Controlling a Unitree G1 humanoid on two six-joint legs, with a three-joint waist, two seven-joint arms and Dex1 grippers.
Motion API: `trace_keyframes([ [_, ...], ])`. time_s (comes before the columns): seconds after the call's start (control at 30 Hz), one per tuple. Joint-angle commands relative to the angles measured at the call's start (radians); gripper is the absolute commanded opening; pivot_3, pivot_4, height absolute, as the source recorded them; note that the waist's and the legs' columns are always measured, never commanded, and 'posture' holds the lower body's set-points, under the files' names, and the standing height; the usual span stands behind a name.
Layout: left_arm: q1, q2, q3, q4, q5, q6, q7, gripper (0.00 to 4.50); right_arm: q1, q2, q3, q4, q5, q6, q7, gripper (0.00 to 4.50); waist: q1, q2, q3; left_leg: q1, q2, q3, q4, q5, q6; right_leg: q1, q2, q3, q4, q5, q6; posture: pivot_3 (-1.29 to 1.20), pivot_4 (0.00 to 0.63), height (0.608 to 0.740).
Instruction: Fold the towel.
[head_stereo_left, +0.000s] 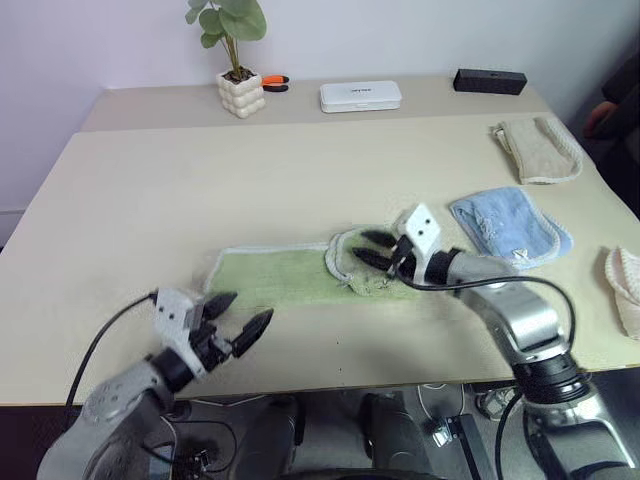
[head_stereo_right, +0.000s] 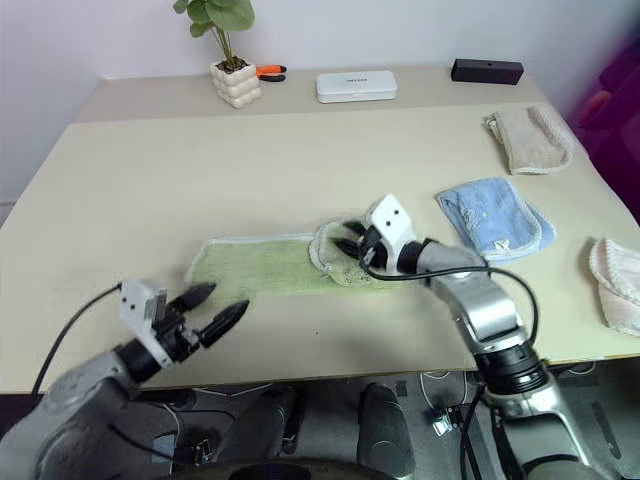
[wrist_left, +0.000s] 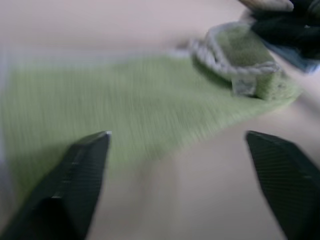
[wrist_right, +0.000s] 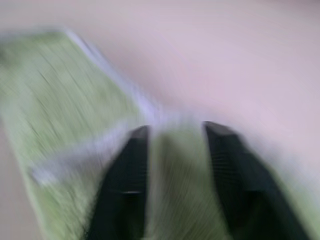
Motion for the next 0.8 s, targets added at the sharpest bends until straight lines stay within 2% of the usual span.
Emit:
trace_keyframes([
  [0.03, 0.005, -0.059, 0.079, -0.051, -0.203, 0.045, 0.165, 4.5, -0.002, -0.029, 0.031, -0.1, 0.006, -0.056, 0.102, 3.76, 0.004, -0.001, 0.0, 0.0, 0.0, -0.002, 0.0, 0.0, 0.0, 0.001, 0.0, -0.001, 0.0, 0.0, 0.0, 0.0, 0.15, 0.74],
  [0.17, -0.021, -0.092, 0.124, 0.01, -0.356, 0.084, 0.35, 4.5, 0.023, -0.033, 0.062, -0.142, 0.003, -0.085, 0.158, 3.76, 0.0, -0.001, 0.0, 0.0, 0.0, -0.002, 0.001, 0.0, 0.0, 0.002, 0.0, -0.002, 0.0, -0.002, -0.003, 0.0, 0.15, 0.74],
  [0.3, -0.114, -0.141, 0.149, 0.115, -0.464, 0.078, 0.568, 4.5, 0.066, -0.009, 0.098, -0.134, -0.044, -0.127, 0.147, 3.76, 0.003, -0.001, 0.0, 0.0, 0.0, -0.001, 0.001, 0.0, 0.0, 0.002, 0.0, -0.001, 0.0, -0.001, -0.003, 0.0, 0.15, 0.74],
  [0.4, -0.181, -0.163, 0.152, 0.17, -0.52, 0.068, 0.656, 4.5, 0.08, 0.001, 0.109, -0.129, -0.068, -0.145, 0.142, 3.76, 0.002, 0.0, -0.001, 0.001, 0.0, -0.001, 0.002, 0.0, -0.001, 0.002, 0.0, -0.001, 0.001, 0.0, -0.001, 0.0, 0.15, 0.74],
  [0.5, -0.237, -0.158, 0.132, 0.201, -0.534, 0.069, 0.68, 3.64, 0.082, 0.013, 0.11, -0.136, -0.075, -0.143, 0.134, 3.81, 0.001, 0.0, -0.001, 0.001, 0.0, -0.001, 0.002, 0.001, -0.001, 0.002, 0.0, -0.001, 0.001, 0.0, -0.002, 0.0, 0.15, 0.74],
  [0.73, -0.305, -0.142, 0.122, 0.232, -0.551, 0.054, 0.674, 0.04, 0.09, 0.022, 0.101, -0.172, -0.079, -0.117, 0.106, 3.81, 0.001, -0.001, -0.001, 0.001, 0.0, -0.001, 0.002, 0.001, -0.001, 0.002, 0.0, 0.0, 0.0, 0.0, -0.002, 0.0, 0.15, 0.74],
  [0.8, -0.318, -0.137, 0.142, 0.232, -0.556, 0.031, 0.662, 0.04, 0.094, 0.023, 0.1, -0.183, -0.079, -0.107, 0.097, 3.81, 0.001, -0.001, -0.001, 0.001, 0.0, -0.001, 0.002, 0.001, -0.001, 0.001, 0.001, 0.0, 0.0, 0.0, -0.002, 0.0, 0.15, 0.74],
])
